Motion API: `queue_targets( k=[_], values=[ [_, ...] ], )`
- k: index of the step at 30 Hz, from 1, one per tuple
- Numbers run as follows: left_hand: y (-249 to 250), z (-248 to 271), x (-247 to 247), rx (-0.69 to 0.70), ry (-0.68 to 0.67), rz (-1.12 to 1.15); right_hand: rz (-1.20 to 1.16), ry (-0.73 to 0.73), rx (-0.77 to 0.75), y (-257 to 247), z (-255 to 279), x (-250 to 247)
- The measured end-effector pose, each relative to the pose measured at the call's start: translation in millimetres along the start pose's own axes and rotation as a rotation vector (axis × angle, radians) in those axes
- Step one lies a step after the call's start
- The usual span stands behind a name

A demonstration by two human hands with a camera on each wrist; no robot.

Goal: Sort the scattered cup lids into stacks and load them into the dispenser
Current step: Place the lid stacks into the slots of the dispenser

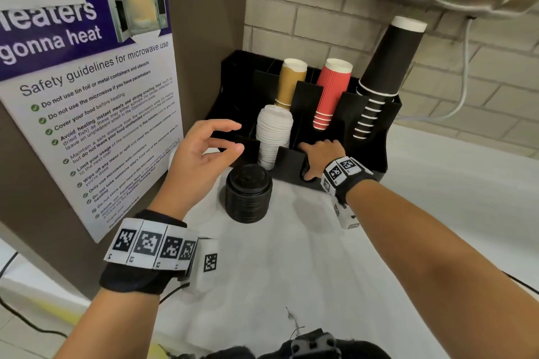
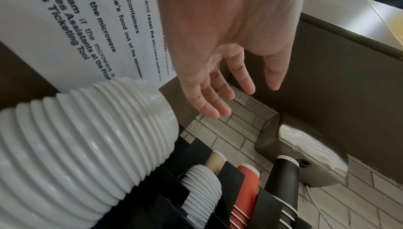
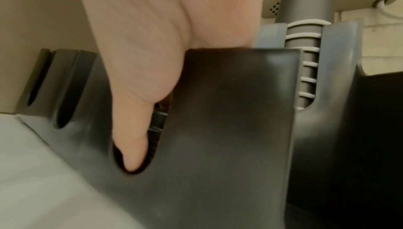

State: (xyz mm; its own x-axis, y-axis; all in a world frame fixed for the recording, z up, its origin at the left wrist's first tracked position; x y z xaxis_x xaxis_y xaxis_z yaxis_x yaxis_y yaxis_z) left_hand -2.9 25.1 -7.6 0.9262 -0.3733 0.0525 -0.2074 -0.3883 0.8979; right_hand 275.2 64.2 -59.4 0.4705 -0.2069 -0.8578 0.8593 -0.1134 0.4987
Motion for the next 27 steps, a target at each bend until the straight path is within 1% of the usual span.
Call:
queue_targets(
  k=[4, 8, 12, 13, 14, 15, 16, 17, 18, 19, 20, 21, 22, 23, 24, 27],
  values=[
    [-1, 0, 0, 0.000, -0.001, -0.006, -0.040, -0.022, 0.030, 1, 0, -4],
    [-3, 1, 1, 0.000, 0.004, -0.007, -0.055, -0.012, -0.001, -1, 2, -10],
    [-5, 0, 3, -0.009, 0.003, -0.006, -0.063, -0.121, -0.041, -3, 9, -10],
    [-5, 0, 3, -0.008, 0.005, -0.010, -0.104, -0.115, -0.030, -1, 10, -14],
    [-6, 0, 2, -0.007, 0.010, -0.015, -0.178, -0.063, 0.000, 2, 13, -21],
    [-6, -1, 1, -0.006, 0.018, -0.021, -0.284, 0.041, 0.042, 5, 17, -30],
    [-7, -2, -1, -0.006, 0.026, -0.029, -0.413, 0.192, 0.077, 6, 21, -39],
    [-8, -3, -2, -0.008, 0.033, -0.037, -0.559, 0.353, 0.077, 3, 26, -48],
    [-9, -3, -3, -0.013, 0.039, -0.042, -0.696, 0.461, 0.024, -4, 33, -57],
    [-10, -4, -4, -0.018, 0.045, -0.044, -0.793, 0.484, -0.072, -15, 40, -65],
    [-11, -4, -5, -0.021, 0.050, -0.039, -0.835, 0.428, -0.190, -29, 46, -70],
    [-12, -5, -5, -0.020, 0.053, -0.032, -0.831, 0.319, -0.303, -45, 50, -71],
    [-12, -5, -5, -0.018, 0.054, -0.028, -0.801, 0.196, -0.383, -59, 52, -69],
    [-12, -5, -5, -0.015, 0.052, -0.025, -0.760, 0.093, -0.425, -71, 52, -65],
    [-13, -5, -5, -0.014, 0.047, -0.021, -0.727, 0.024, -0.434, -80, 52, -60],
    [-13, -4, -6, -0.018, 0.032, -0.009, -0.706, -0.053, -0.409, -94, 46, -49]
  ],
)
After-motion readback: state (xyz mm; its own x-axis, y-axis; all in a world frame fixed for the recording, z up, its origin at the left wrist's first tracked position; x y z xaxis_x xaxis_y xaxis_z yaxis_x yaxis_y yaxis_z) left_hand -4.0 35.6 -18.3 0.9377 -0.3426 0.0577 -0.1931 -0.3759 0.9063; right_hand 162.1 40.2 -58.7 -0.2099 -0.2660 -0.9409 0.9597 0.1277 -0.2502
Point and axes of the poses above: each hand's wrist, its own z-axis away from the middle knuckle, its own x-axis out of the palm, y = z × x, the point moved 3 cm from there along -z, towards the middle knuckle, and after that the axes turned 11 degrees about z, right-handed, at the moved point
